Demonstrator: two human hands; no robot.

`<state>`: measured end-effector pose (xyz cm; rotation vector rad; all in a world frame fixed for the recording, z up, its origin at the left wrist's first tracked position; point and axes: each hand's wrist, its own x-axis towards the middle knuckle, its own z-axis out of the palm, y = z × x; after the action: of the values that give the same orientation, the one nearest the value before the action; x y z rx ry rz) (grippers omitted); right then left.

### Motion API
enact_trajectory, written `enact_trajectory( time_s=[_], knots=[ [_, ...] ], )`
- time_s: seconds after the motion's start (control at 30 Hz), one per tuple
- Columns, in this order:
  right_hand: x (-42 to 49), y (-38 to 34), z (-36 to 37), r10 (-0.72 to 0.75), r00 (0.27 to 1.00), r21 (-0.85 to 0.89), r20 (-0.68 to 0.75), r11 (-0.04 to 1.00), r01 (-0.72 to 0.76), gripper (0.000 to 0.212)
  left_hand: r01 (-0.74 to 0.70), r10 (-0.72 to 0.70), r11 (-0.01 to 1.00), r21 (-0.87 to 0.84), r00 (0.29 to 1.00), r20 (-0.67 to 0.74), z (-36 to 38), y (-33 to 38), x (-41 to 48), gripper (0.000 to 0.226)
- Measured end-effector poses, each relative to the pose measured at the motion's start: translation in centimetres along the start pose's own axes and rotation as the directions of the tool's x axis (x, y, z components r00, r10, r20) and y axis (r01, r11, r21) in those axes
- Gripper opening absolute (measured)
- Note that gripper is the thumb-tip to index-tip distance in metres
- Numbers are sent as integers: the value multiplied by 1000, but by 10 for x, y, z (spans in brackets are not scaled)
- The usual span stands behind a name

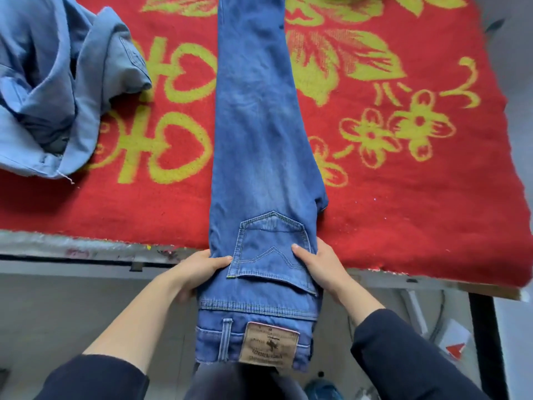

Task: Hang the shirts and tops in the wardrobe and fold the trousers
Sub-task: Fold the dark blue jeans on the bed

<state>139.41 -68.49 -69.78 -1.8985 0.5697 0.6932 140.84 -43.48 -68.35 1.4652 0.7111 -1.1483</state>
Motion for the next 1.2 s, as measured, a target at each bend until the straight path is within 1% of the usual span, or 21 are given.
enact_trajectory(
  time_s=[0.1,0.23,0.3,0.33,0.43,0.47,0.53,0.6,0.67,0.7,0.73,0.8,0.83,0.87,0.93,0.97,1.03,1.07,1.1,1.17,1.2],
  knots=[
    [-47,29,-9,105,991,-26,84,994,-103,22,132,-137,990,54,984,113,23,-33,-29,22],
    [-101,58,-18,302,914,-28,270,951,-306,21,269,-289,952,144,947,139,49,-66,-71,17],
    [-111,58,-25,318,897,-23,307,945,-327,28,276,-298,949,155,943,148,53,-68,-84,18],
    [-113,52,-29,305,901,-3,309,947,-320,39,256,-278,955,150,949,149,53,-64,-90,20],
    [-103,32,-43,235,933,115,271,955,-274,90,135,-142,989,67,982,127,48,-39,-99,24],
    [-101,19,-48,185,943,178,275,955,-239,97,78,-78,997,9,991,112,43,-27,-100,27],
    [-90,-4,-58,54,954,360,296,918,-164,87,-35,45,993,-111,995,93,31,1,-101,39],
    [-75,-30,-68,-5,953,520,302,839,-160,56,-90,123,970,-225,983,136,22,34,-99,53],
    [-57,-58,-77,-41,948,631,316,756,-178,36,-173,224,933,-317,966,131,17,71,-99,39],
    [-46,-70,-80,-37,959,669,281,724,-168,33,-213,268,906,-366,958,104,16,89,-98,29],
    [-36,-86,-82,-55,963,711,263,686,-155,29,-243,304,881,-407,948,92,15,108,-93,30],
    [-12,-116,-86,-84,979,782,188,616,-97,32,-312,385,831,-460,920,72,13,141,-75,49],
    [-5,-134,-86,-75,983,798,165,596,-88,36,-348,419,812,-468,906,53,8,157,-65,48],
    [10,-147,-86,-99,983,803,157,592,-68,33,-355,431,794,-493,901,46,2,171,-52,38],
    [39,-169,-85,-55,994,773,91,633,-36,29,-354,447,752,-556,894,35,-16,203,-25,23],
    [54,-180,-84,-10,999,773,31,635,-18,31,-349,445,739,-576,895,28,-28,218,-9,29],
    [90,-197,-85,-13,1000,791,7,611,3,44,-328,399,731,-598,917,-15,-46,248,19,49],
    [111,-206,-84,-51,998,805,23,593,11,47,-319,392,727,-608,920,-14,-53,263,31,52],
    [128,-218,-83,-59,998,823,35,567,4,43,-323,395,727,-605,918,-16,-58,278,39,48],
    [158,-239,-85,-91,995,832,35,554,21,20,-345,401,726,-594,915,-41,-63,304,52,37],
    [175,-245,-87,-85,996,824,25,566,28,29,-346,403,720,-602,914,-45,-65,318,57,31]
  ],
)
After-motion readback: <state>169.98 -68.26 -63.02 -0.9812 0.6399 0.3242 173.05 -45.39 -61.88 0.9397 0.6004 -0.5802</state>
